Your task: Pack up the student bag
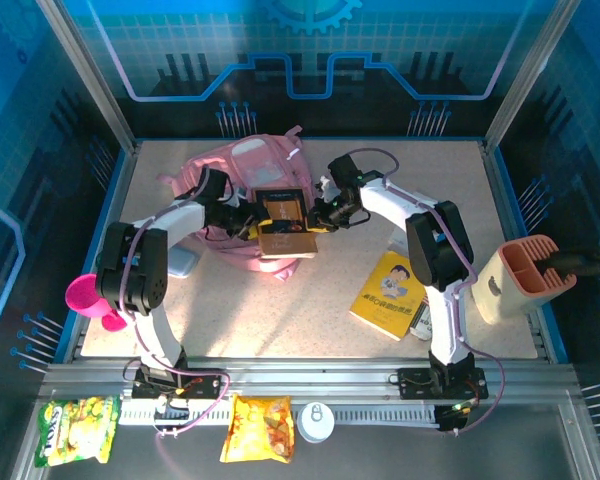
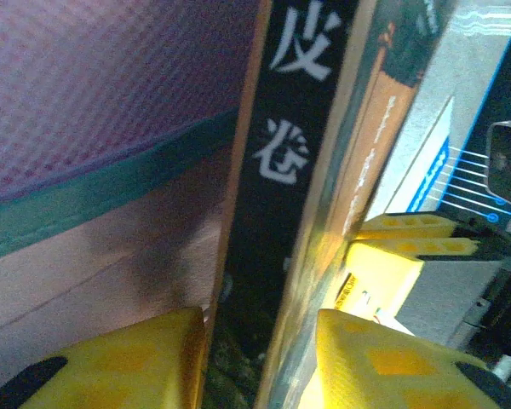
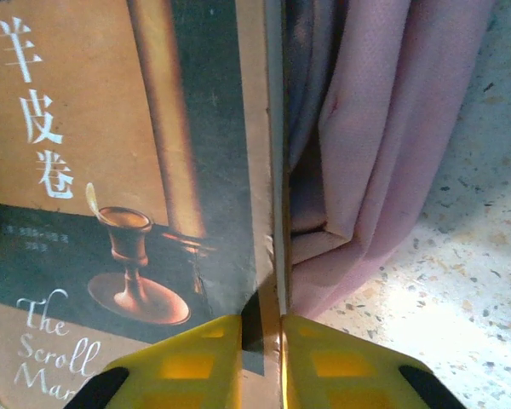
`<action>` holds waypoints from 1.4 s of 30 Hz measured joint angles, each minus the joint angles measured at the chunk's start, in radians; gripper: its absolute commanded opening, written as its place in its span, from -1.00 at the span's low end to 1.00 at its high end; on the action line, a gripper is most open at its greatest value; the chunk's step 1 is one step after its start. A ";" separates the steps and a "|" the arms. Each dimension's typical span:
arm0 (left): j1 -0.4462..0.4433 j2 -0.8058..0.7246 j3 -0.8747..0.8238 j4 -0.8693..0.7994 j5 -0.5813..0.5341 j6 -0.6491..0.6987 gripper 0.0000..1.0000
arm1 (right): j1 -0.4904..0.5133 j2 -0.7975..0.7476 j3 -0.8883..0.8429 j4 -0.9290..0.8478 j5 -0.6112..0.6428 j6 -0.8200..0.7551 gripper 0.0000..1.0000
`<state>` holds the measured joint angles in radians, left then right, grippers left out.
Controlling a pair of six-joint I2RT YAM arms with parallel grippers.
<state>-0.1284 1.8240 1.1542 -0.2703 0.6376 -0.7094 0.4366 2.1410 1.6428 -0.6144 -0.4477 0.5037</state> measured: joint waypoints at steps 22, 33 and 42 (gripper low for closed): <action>-0.008 -0.219 -0.101 0.296 -0.069 -0.273 -1.00 | -0.076 -0.579 -0.707 0.713 0.003 0.539 0.73; -0.060 -0.251 -0.271 0.593 -0.228 -0.559 -1.00 | 0.129 -0.607 -0.812 0.941 0.225 0.952 0.89; -0.077 -0.251 -0.307 0.653 -0.283 -0.660 -1.00 | 0.168 -0.518 -0.758 1.013 0.312 1.121 0.79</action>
<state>-0.2050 1.5730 0.8471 0.3832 0.3542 -1.3689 0.6044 1.6230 0.8845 0.3988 -0.1356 1.6245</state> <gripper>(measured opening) 0.147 0.911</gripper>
